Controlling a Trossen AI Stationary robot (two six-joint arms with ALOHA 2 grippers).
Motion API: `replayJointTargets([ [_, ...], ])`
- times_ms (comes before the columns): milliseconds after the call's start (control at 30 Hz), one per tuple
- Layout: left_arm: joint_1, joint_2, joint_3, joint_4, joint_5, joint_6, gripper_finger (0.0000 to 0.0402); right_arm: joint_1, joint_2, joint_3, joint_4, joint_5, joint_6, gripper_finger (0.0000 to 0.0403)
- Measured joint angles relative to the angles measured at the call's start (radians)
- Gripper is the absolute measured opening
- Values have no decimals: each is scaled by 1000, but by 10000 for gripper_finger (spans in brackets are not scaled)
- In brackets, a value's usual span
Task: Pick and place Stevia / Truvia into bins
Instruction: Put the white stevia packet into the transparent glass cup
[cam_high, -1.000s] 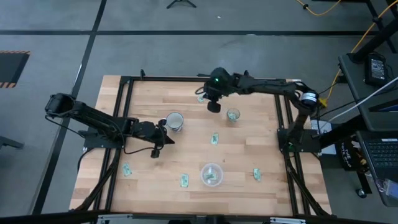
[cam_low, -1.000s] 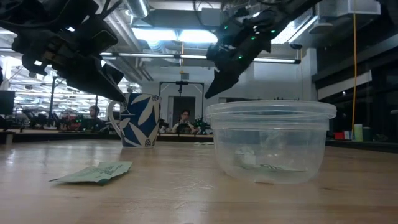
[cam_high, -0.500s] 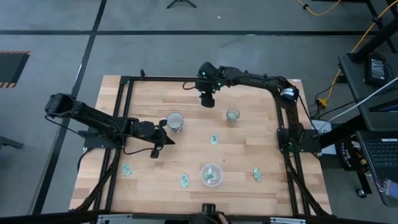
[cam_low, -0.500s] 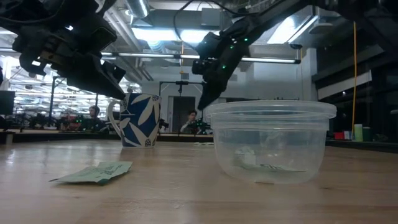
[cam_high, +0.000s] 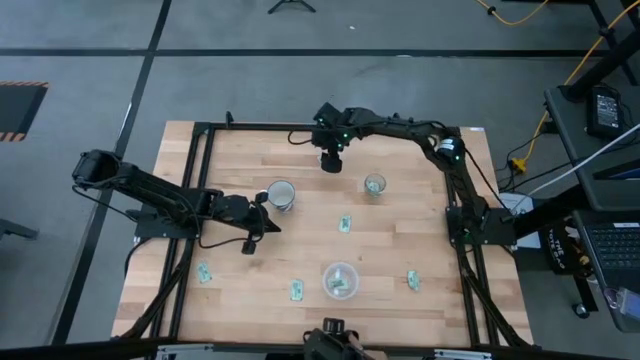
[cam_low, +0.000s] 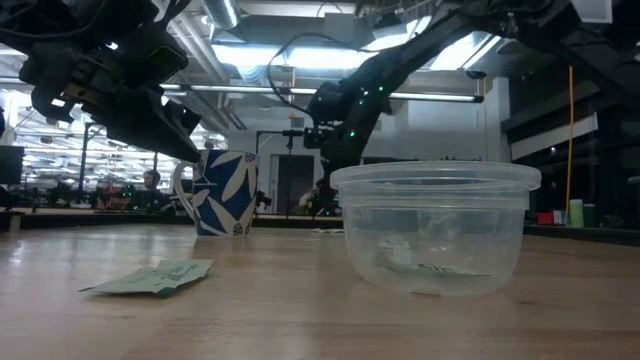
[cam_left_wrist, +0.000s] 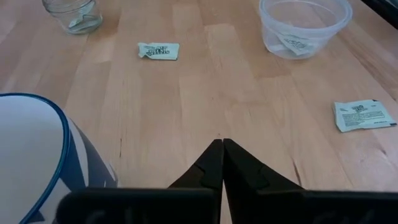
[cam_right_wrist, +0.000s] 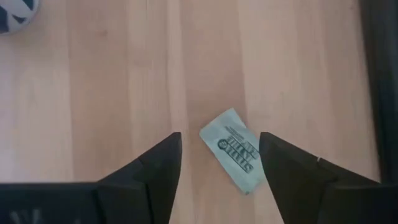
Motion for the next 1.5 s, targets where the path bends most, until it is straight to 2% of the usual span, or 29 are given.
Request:
replayJointTargets([
  [467,1,0,0,-20,-18,11,1,-1,30,0,83,1,8,222],
  [800,37,0,0,-20,7,30,2,-1,30,0,95,1,85,221],
  [1033,68,0,0,-20,11,46,5,-1,30,78,4,3,87,221],
  [1133,88,0,0,-20,44,65,2,-1,30,113,-17,3,89,221],
  [1500,136,0,0,-19,79,96,2,-14,30,150,-76,3,137,221],
])
